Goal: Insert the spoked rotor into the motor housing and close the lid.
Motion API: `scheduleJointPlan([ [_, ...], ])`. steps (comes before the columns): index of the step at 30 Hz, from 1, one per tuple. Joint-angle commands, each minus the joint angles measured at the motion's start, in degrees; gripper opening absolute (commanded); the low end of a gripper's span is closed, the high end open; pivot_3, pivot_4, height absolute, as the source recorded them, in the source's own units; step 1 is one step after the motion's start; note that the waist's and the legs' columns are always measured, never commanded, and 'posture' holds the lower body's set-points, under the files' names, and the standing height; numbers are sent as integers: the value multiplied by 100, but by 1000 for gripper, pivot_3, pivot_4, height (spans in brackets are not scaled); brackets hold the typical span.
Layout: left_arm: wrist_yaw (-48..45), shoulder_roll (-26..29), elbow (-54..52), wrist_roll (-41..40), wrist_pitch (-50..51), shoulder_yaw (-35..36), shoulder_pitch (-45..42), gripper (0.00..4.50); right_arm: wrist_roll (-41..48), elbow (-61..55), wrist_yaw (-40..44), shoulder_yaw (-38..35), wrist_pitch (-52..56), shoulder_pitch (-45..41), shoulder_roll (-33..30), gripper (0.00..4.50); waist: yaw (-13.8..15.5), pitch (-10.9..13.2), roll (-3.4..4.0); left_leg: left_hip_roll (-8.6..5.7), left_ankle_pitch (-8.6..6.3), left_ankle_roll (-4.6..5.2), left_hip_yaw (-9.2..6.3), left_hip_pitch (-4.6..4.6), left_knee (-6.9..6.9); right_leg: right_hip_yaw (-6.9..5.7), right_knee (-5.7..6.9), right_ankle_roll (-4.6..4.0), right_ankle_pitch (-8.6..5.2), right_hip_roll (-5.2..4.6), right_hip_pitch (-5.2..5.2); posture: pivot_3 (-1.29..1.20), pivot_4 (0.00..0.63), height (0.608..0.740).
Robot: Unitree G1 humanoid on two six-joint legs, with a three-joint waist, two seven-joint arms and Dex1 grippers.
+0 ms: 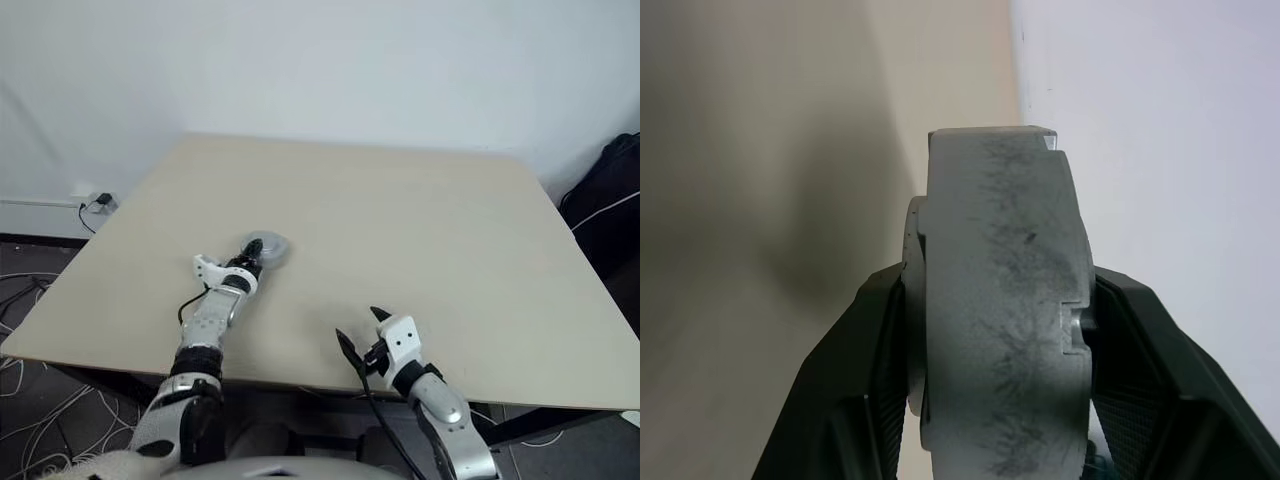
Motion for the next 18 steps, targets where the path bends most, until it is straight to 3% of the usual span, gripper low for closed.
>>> scheduleJointPlan([
  [1,119,166,540,429,-216,75,-570,2107,-21,-165,17,-73,101,-69,26,4500,8,0,0,0,1,-1,0,-1,0,-1,0,0,0,0,0,0,0,740],
  [8,296,231,1190,1057,-181,119,-788,2107,21,-262,51,-82,439,-28,49,4500,29,-8,4,-3,-5,-18,0,13,3,-3,2,3,9,-13,13,0,0,740],
  [15,664,82,230,1155,370,191,-25,4348,-25,-324,13,-105,547,8,63,4500,-38,-76,34,0,-6,-21,-1,17,-3,8,4,5,20,-58,8,0,0,740],
  [18,897,-55,-801,1084,850,132,692,4465,-30,-334,20,-108,585,7,63,4500,-142,-117,44,-2,-9,-21,1,21,-17,21,2,4,19,-65,4,0,0,740],
])
